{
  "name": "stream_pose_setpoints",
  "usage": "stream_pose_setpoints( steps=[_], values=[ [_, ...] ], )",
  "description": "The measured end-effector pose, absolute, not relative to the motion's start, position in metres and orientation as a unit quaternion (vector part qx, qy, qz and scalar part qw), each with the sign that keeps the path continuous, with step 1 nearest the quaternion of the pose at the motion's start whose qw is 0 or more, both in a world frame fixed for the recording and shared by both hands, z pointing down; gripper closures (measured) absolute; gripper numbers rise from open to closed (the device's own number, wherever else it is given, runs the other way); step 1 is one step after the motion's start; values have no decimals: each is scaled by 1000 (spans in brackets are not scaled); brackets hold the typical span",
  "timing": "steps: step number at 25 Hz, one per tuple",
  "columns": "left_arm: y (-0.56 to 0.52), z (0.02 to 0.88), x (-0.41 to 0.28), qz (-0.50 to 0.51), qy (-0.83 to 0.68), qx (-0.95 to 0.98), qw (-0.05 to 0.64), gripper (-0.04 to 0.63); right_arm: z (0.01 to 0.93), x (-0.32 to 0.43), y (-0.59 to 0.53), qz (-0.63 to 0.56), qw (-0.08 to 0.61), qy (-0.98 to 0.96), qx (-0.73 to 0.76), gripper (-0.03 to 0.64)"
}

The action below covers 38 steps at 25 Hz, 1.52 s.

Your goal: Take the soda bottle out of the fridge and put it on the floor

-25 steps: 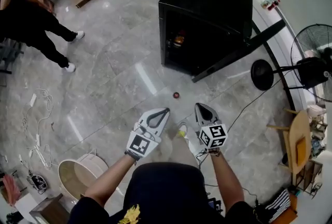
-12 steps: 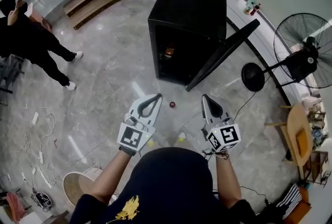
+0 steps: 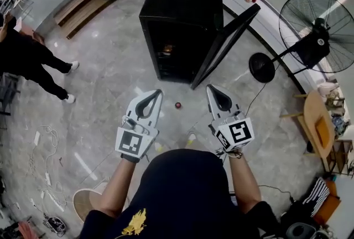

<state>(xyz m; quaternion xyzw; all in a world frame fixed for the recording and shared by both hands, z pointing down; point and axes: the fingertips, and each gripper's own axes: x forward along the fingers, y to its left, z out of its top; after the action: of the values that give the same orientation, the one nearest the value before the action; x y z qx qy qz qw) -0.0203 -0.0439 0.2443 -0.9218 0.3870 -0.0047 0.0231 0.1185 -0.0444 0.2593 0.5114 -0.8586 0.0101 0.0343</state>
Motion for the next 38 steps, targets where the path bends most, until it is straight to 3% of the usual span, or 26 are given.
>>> stream_pose_setpoints(
  steps=[10, 38],
  values=[
    [-17, 238, 7, -14, 371, -928, 35, 580, 234, 121, -31, -28, 54, -877, 478, 620],
    [-33, 244, -23, -9, 382, -924, 25, 580, 237, 72, -68, -48, 66, -890, 448, 620]
  ],
)
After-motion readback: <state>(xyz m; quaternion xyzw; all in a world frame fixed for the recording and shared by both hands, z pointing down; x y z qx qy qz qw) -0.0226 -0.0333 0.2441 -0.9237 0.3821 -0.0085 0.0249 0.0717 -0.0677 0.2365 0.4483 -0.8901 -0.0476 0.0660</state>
